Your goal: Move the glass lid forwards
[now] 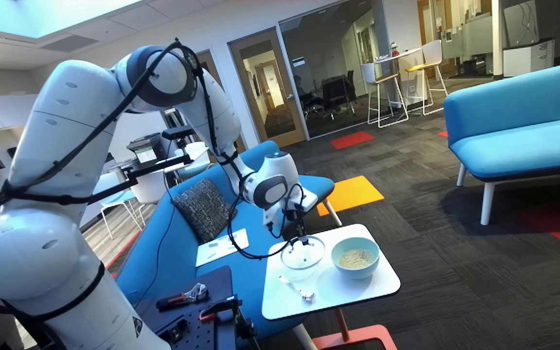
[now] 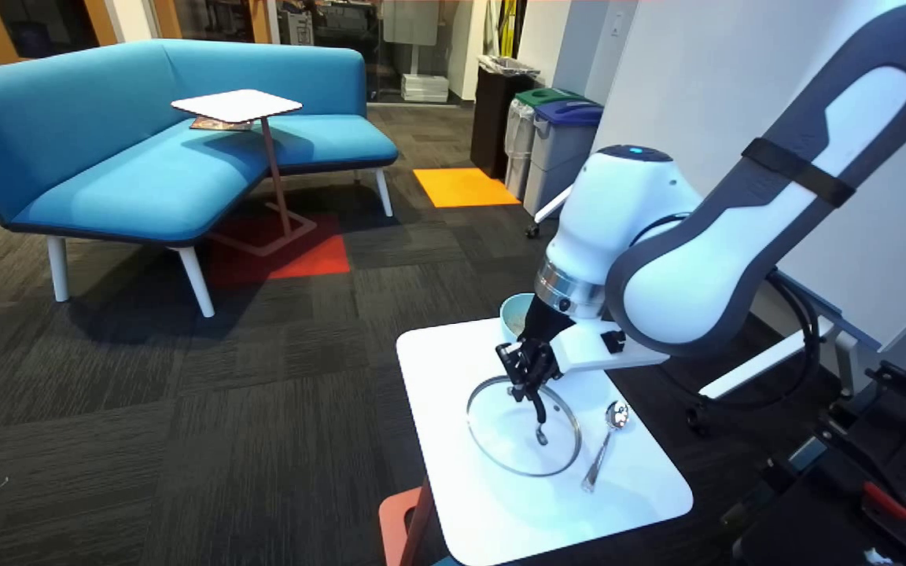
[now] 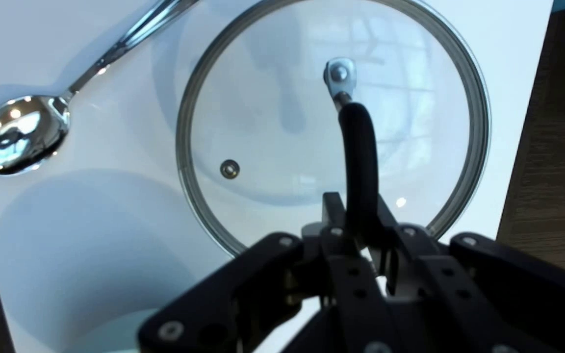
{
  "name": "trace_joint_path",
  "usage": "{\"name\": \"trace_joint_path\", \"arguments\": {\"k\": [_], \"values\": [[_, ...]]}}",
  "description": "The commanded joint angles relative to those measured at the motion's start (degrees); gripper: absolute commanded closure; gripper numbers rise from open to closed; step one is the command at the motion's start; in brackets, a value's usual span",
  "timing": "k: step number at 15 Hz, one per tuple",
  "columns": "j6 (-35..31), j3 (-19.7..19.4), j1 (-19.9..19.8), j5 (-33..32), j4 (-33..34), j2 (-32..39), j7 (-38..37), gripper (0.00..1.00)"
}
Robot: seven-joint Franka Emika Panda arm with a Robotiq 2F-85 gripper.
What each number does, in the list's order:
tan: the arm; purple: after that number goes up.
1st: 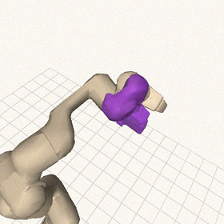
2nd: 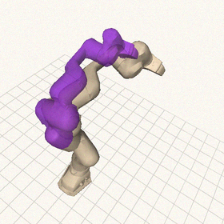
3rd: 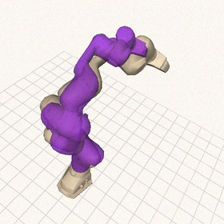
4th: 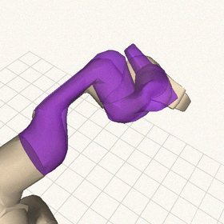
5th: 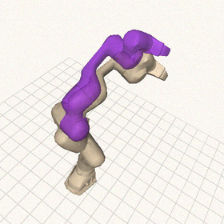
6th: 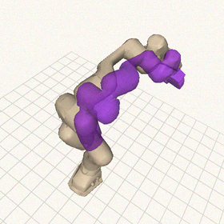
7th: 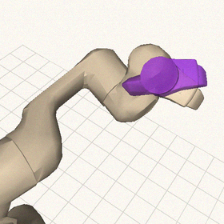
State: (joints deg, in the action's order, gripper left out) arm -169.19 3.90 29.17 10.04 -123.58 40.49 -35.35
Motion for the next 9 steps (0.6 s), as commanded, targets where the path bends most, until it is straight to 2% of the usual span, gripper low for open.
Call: {"name": "trace_joint_path", "arguments": {"k": [1,9], "values": [[2.8,0.0,0.0,0.6,0.9,-0.2,0.6,0.96],[6.8,0.2,0.1,0.1,4.0,2.4,0.6,0.96]]}}
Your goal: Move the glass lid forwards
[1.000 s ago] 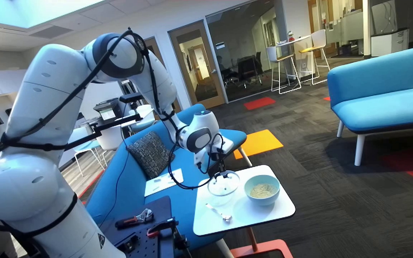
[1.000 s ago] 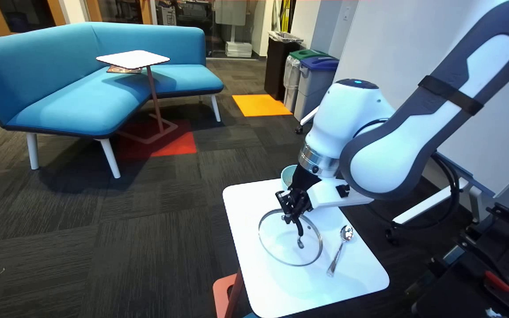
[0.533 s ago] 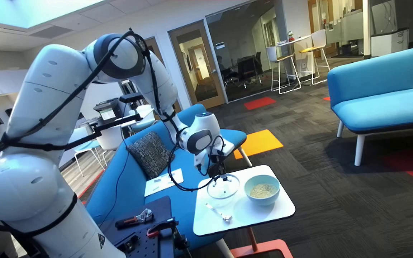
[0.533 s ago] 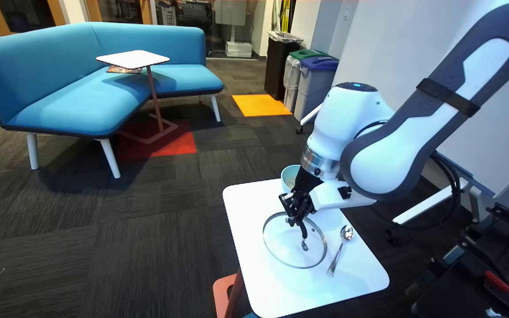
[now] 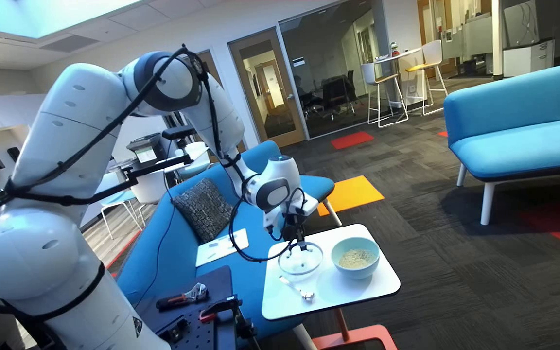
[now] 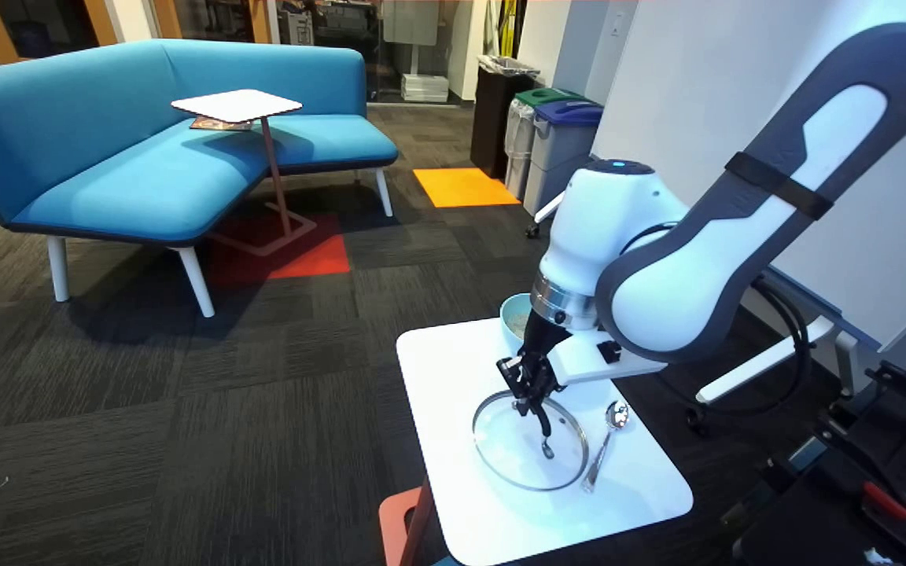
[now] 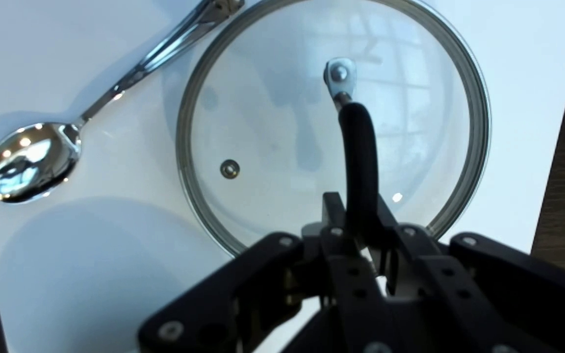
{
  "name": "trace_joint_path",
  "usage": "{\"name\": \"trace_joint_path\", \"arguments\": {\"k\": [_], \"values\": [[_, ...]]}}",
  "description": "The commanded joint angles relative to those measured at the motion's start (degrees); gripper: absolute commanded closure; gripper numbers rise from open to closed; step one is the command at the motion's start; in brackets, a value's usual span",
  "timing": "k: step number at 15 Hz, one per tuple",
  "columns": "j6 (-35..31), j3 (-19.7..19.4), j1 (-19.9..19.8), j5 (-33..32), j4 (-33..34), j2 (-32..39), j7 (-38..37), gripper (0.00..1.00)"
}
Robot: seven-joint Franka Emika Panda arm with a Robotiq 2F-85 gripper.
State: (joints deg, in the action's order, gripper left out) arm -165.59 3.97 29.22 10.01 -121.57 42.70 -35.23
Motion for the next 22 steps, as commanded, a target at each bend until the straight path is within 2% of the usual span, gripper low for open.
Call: {"name": "trace_joint_path", "arguments": {"k": [1,12,13,14,18,22], "values": [[3.5,0.1,0.1,0.0,2.5,0.5,0.5,0.96],[7.8,-0.5,1.0,-0.9,7.3,3.4,-0.2,0.95],[7.8,-0.5,1.1,-0.9,7.4,3.5,-0.2,0.69],[7.7,-0.3,0.9,-0.9,7.3,3.4,0.1,0.58],[7.9,-0.9,0.9,-1.2,5.7,1.6,-0.1,0.31],[8.3,-1.3,0.5,-2.4,0.2,-4.4,1.3,0.01]]}}
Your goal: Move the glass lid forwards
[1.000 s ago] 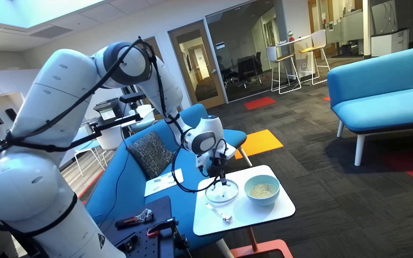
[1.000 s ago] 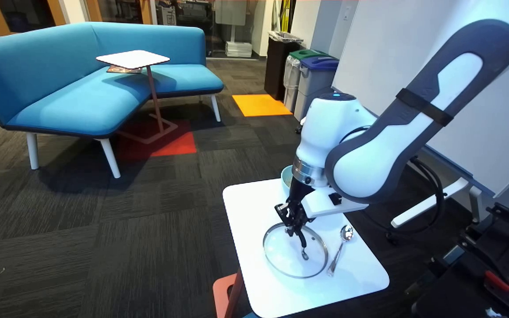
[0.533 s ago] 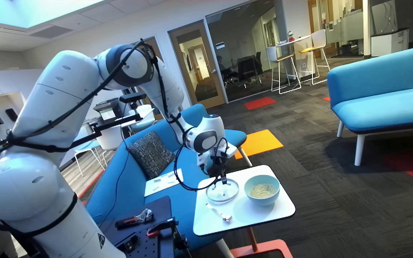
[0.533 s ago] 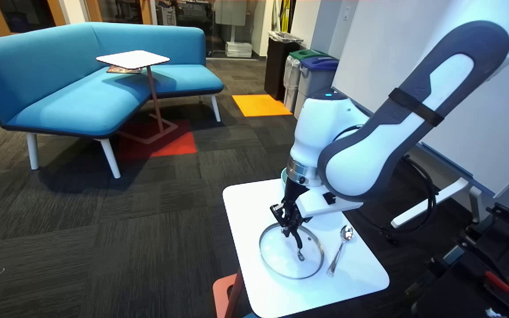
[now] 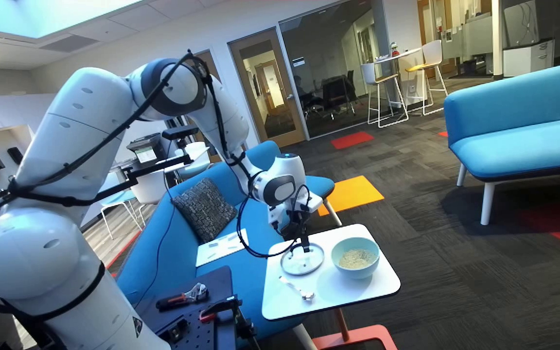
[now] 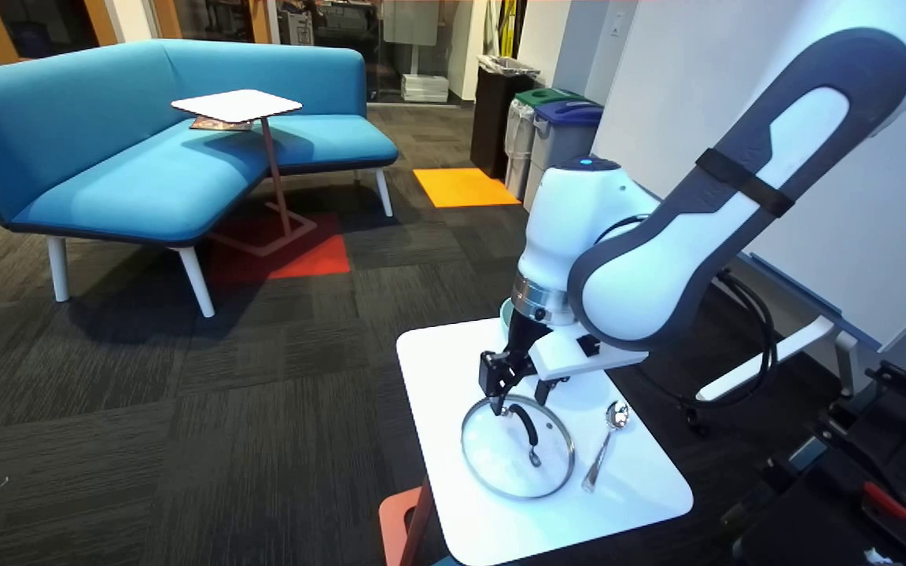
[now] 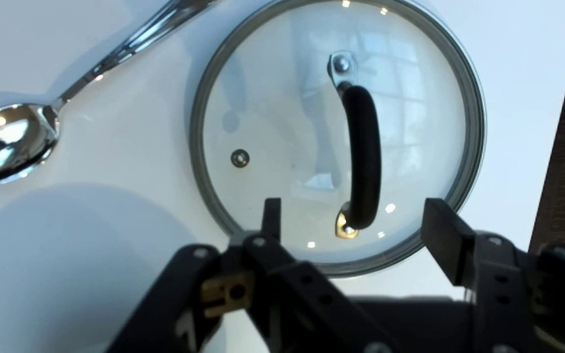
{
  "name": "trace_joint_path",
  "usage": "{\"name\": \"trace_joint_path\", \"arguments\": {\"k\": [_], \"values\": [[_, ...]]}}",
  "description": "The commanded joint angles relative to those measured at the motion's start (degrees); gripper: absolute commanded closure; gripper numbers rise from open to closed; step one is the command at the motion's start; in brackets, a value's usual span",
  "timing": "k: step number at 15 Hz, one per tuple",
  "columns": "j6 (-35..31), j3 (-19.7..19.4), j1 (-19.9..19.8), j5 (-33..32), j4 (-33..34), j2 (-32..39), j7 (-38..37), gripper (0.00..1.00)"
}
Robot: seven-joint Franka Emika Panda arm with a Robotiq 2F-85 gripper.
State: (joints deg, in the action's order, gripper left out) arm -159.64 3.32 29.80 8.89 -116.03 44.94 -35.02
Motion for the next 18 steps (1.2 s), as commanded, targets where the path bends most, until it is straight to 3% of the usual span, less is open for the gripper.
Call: {"name": "trace_joint_path", "arguments": {"k": [1,11,13,14,18], "values": [[2.3,-0.6,-0.4,-1.7,-7.0,-8.4,1.6,0.00],[1.3,2.0,-5.6,-1.8,-20.4,-24.6,7.7,0.00],[1.6,3.3,-7.3,-1.6,-21.2,-25.5,10.0,0.00],[0.4,2.3,-6.1,-2.5,-18.9,-22.7,7.4,0.00],[0.4,2.6,-6.5,-2.4,-19.0,-22.6,7.7,0.00]]}}
